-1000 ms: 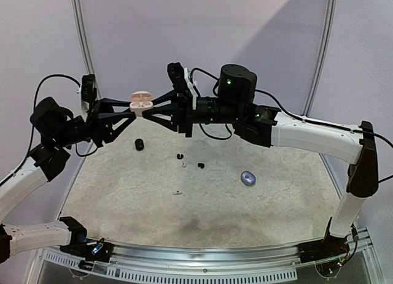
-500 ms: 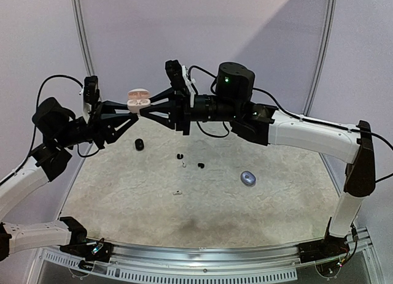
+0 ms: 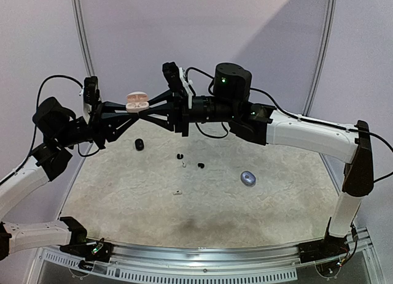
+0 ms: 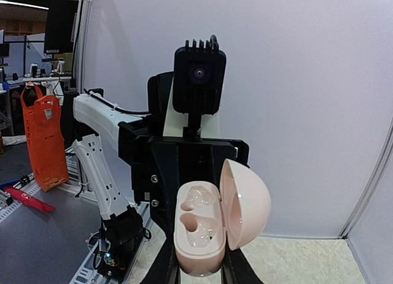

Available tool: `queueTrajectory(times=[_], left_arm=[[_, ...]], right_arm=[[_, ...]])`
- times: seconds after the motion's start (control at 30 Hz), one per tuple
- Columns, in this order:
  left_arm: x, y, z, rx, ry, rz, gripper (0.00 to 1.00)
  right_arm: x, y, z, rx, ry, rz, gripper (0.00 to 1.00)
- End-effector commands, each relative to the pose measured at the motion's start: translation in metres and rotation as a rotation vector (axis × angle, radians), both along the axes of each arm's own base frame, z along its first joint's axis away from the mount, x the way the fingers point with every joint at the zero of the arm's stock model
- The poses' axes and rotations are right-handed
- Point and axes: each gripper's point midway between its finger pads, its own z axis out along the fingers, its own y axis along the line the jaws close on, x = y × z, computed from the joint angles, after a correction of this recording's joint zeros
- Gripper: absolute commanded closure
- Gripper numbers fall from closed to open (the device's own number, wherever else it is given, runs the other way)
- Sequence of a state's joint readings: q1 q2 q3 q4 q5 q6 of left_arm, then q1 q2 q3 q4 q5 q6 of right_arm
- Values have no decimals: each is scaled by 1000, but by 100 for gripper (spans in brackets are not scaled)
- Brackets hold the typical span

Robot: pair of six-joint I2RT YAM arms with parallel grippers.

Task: Insert the wireless bluetooth earbuds into the charging case
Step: Pass from the right arm to the left, then pick up the left earbud from the center of the board.

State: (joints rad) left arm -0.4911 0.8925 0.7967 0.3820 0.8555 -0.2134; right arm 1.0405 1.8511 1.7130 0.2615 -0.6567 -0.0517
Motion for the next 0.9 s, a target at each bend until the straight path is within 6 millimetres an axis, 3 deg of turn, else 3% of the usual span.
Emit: queueTrajectory(times=[0.0,0.13,0.23,0.33,0.47,0.53,0.63,0.77,0.87], left_arm=[[-6,-3,7,-6,-15,-28,100],[-6,-2,6,-7,-17,-20,100],[-5,1,6,-9,-25,4,100],[4,7,6,-19,-29,74,100],[20,20,0,-28,-10,199,100],[26,25,-5,-22,-12,252,100],[35,33,-17,-6,-7,331,100],[44,44,-28,8,-3,411,100],[47,50,-33,10,-1,444,100]], right_arm=[[1,5,-5,-19,0,1,100],[1,6,-8,-28,5,-1,100],[10,6,-9,-36,24,-53,74],[32,3,-16,-71,67,-181,48],[81,-17,-37,-154,252,-424,43],[109,-33,-62,-217,382,-596,47],[135,-60,-115,-361,510,-840,51],[139,-68,-199,-580,607,-941,54],[137,-65,-238,-689,659,-947,57]])
